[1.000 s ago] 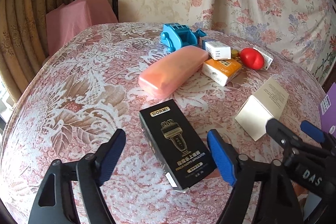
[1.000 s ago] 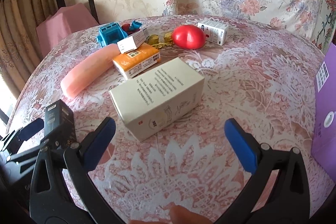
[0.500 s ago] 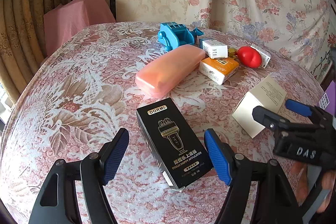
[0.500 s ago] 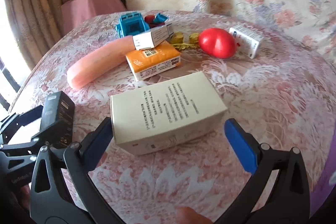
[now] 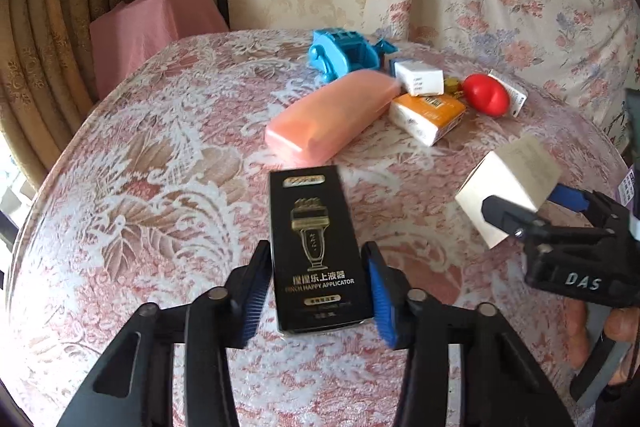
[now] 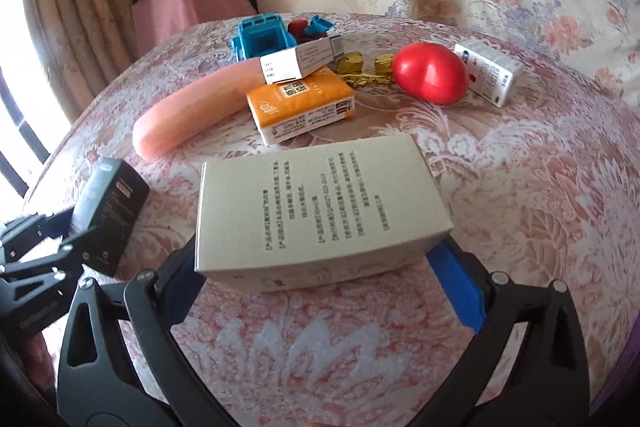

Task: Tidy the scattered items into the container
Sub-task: 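Lift both held boxes and carry them toward the purple box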

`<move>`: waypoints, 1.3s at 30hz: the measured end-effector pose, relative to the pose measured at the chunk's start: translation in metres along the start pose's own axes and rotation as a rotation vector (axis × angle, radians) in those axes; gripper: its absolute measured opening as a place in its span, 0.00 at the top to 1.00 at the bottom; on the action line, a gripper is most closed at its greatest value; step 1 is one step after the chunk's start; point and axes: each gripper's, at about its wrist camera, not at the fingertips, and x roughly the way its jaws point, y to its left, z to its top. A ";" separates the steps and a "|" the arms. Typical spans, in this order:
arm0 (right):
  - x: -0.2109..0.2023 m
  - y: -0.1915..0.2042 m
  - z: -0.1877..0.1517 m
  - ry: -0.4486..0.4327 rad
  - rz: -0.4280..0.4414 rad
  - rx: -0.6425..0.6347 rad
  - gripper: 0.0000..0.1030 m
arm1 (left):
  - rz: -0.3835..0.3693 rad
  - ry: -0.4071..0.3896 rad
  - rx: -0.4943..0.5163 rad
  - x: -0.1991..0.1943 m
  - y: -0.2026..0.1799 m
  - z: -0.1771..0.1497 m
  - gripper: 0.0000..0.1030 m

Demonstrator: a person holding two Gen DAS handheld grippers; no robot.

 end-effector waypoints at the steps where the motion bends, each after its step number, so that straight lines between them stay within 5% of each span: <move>1: -0.003 0.001 -0.001 -0.009 -0.010 0.009 0.03 | -0.002 0.000 -0.004 0.000 0.001 -0.001 0.60; 14: -0.057 -0.012 -0.002 -0.098 -0.090 0.166 0.03 | -0.068 -0.049 -0.032 -0.017 0.005 0.004 0.61; 39: -0.133 -0.047 -0.009 -0.202 -0.241 0.236 0.03 | -0.184 -0.188 0.105 -0.071 -0.065 0.036 0.61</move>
